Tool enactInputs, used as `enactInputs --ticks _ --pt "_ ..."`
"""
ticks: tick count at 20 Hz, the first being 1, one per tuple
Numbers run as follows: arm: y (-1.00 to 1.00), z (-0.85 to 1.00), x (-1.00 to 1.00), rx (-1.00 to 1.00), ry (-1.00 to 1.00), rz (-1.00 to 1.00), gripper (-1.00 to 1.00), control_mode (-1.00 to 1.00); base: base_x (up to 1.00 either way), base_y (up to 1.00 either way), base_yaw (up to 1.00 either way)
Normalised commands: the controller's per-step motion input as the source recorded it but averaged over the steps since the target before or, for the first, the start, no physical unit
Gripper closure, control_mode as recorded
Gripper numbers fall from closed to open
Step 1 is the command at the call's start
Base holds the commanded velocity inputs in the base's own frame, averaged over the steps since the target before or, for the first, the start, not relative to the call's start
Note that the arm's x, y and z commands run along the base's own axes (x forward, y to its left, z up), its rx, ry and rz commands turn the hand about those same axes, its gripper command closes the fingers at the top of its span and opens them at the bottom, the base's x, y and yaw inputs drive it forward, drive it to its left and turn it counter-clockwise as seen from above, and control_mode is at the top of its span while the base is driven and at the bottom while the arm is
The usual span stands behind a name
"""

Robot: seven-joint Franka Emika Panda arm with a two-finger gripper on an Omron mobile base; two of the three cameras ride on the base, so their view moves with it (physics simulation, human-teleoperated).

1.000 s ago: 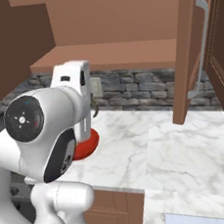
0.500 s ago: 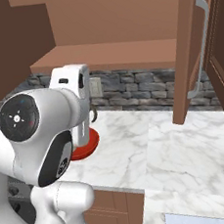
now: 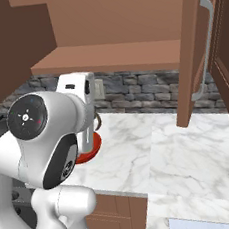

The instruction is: Open the cabinet and move the ladle to the pot. Then close the cabinet.

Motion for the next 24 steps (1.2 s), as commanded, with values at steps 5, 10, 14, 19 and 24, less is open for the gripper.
enactInputs --ticks 5,10,14,19,24 --pt "0.0 -0.34 0.1 0.0 0.0 -0.01 1.0 -1.0 0.0 0.0 0.0" --pt "0.02 -0.17 -0.03 0.0 0.0 -0.01 1.0 -1.0 0.0 0.0 0.0" --pt "0.03 -0.04 -0.09 0.0 0.0 0.0 1.0 1.0 -0.21 0.0 0.0" --pt "0.0 0.0 0.0 0.0 0.0 0.0 1.0 1.0 -0.83 0.12 -0.02" --pt "0.0 0.0 0.0 0.0 0.0 0.0 1.0 1.0 -0.89 0.6 -0.02"
